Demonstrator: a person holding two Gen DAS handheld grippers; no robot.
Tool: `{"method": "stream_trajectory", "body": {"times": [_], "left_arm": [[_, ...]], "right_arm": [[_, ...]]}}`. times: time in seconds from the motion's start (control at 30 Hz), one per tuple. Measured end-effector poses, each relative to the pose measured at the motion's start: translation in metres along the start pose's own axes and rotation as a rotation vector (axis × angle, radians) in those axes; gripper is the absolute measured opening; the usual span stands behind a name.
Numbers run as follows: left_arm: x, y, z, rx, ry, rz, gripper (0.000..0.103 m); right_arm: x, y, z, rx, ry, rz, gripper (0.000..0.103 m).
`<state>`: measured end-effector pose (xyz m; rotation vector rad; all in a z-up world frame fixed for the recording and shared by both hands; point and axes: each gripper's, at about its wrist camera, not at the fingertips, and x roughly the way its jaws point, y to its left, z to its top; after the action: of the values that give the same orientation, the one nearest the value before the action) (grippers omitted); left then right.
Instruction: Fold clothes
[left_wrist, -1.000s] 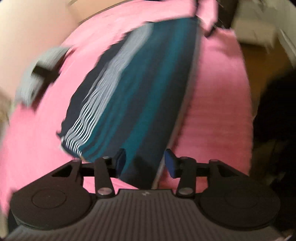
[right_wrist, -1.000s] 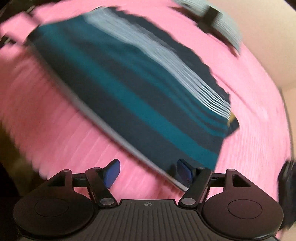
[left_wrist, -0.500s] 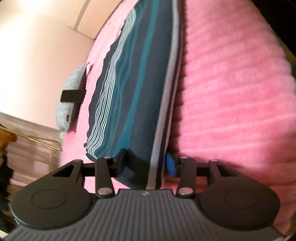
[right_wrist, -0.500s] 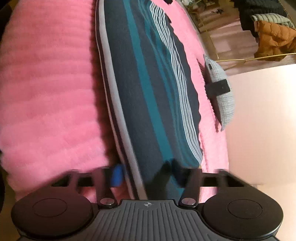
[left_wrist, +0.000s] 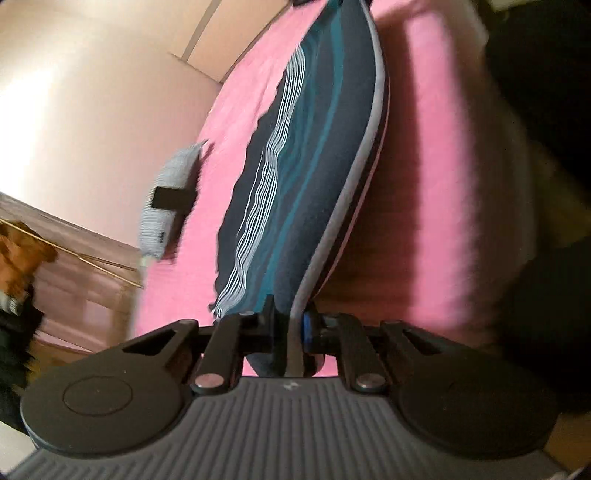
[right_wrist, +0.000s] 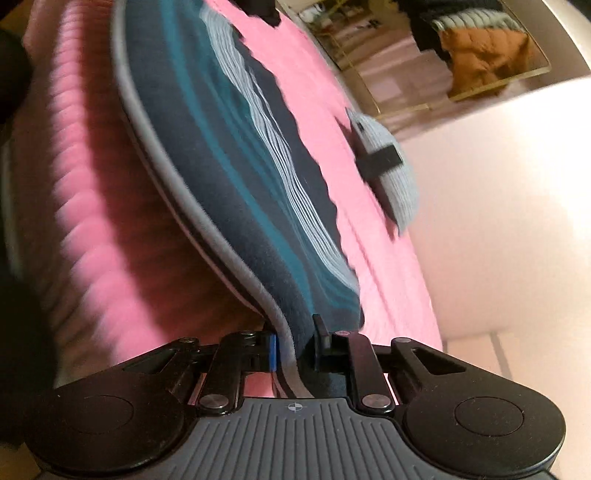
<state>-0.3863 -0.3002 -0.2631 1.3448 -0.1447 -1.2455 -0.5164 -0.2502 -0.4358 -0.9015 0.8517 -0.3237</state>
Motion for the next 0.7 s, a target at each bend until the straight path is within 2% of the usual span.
{"method": "stream_trajectory", "body": {"times": [0.07,0.2,0.3,0.33,0.37,0.4,0.5,0.57,0.7], "left_arm": [[-0.022,-0.02,0.015,-0.03,-0.001,-0.035,0.011],[-0.016,-0.057,0.024,-0.041,0.054,-0.049,0.015],[-0.027,-0.053,0.018,-0.093,0.065,-0.054,0.021],[-0.031,-0.051,0.016,-0.112,0.067,-0.057,0.022],[-0.036,-0.049,0.014,-0.132,0.07,-0.06,0.023],[-0.039,-0.047,0.011,-0.151,0.073,-0.061,0.025],[-0.047,-0.044,-0.002,-0.208,0.083,-0.064,0.028],[-0.055,-0.044,-0.01,-0.245,0.08,-0.074,0.028],[-0.061,-0.036,-0.028,-0.301,0.09,-0.073,0.028]], "right_arm": [[-0.018,0.014,-0.016,0.018,0.025,0.013,0.016],[-0.029,0.041,-0.029,-0.013,0.043,-0.01,0.019],[-0.036,0.043,-0.029,0.003,0.07,-0.04,0.04],[-0.039,0.042,-0.029,0.021,0.075,-0.055,0.055],[-0.044,0.04,-0.03,0.046,0.083,-0.065,0.061],[-0.048,0.037,-0.027,0.074,0.078,-0.065,0.061],[-0.073,0.039,-0.009,0.153,0.022,-0.042,0.061],[-0.09,0.045,0.016,0.189,-0.054,0.011,0.061],[-0.111,0.062,0.079,0.182,-0.236,0.181,0.061]]}}
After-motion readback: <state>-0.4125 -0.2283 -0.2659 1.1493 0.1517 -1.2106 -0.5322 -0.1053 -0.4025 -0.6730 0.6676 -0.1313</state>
